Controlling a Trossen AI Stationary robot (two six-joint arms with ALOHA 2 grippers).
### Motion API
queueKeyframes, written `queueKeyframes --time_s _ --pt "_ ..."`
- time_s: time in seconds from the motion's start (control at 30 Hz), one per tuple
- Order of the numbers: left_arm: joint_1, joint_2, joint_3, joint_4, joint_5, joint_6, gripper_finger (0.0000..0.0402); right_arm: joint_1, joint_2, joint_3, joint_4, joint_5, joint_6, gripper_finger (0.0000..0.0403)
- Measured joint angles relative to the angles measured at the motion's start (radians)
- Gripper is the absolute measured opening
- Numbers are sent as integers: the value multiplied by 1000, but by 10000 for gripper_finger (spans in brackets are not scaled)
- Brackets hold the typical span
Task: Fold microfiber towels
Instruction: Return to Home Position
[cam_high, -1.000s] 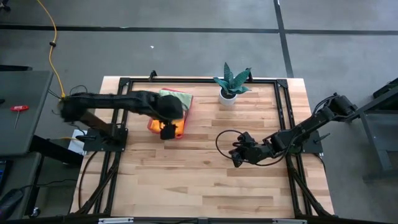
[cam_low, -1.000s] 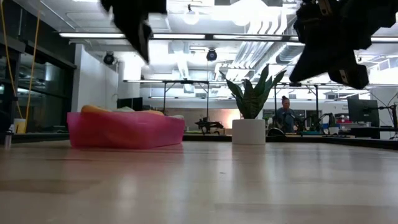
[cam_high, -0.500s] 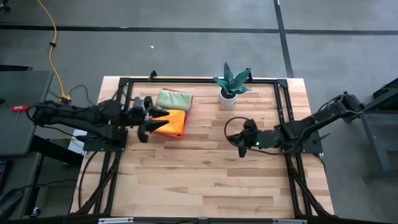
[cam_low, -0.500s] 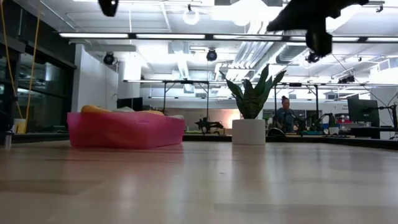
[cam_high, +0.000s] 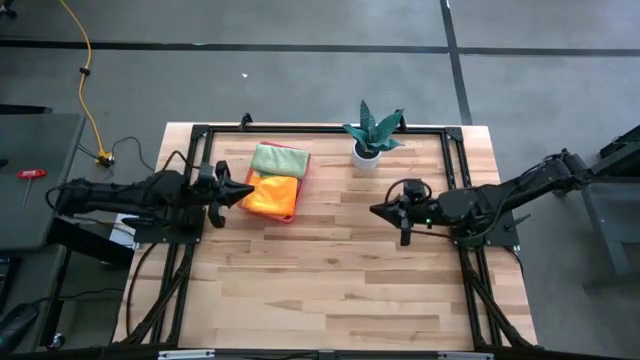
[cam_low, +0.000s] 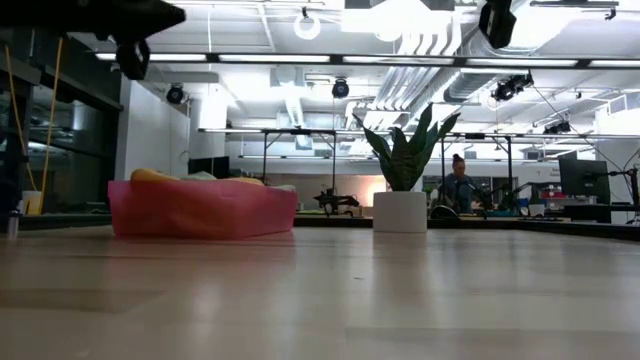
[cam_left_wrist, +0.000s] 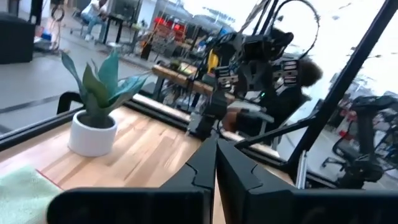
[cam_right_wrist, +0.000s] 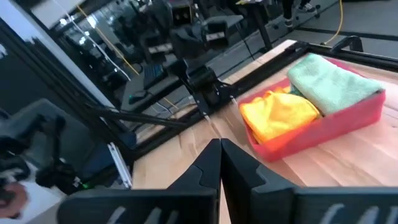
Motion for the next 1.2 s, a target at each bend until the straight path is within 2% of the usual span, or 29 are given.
queueKeyframes --time_s 0.17,0.3,0.47,0.63,0.77,0.87,1.0,1.2 --pt "97 -131 -79 -10 119 -16 1 0 -36 0 0 -1 15 0" --pt "130 -206 -120 -18 164 -23 0 0 -57 0 -2 -43 18 0" --pt "129 -280 -189 -18 164 -46 0 1 -64 0 -3 -75 37 0" --pt "115 -338 -311 43 146 -131 0 1 -69 0 -3 -83 34 0" --pt "98 -359 -317 -33 87 -130 0 1 -79 0 -22 -131 32 0" --pt "94 -359 -318 -49 116 -127 0 2 -107 -8 -58 -145 33 0" --pt "94 -344 -317 -70 141 -137 0 2 -196 -93 -39 -169 14 0" --pt "94 -337 -317 -66 126 -73 0 -13 -399 -335 155 -237 -25 0"
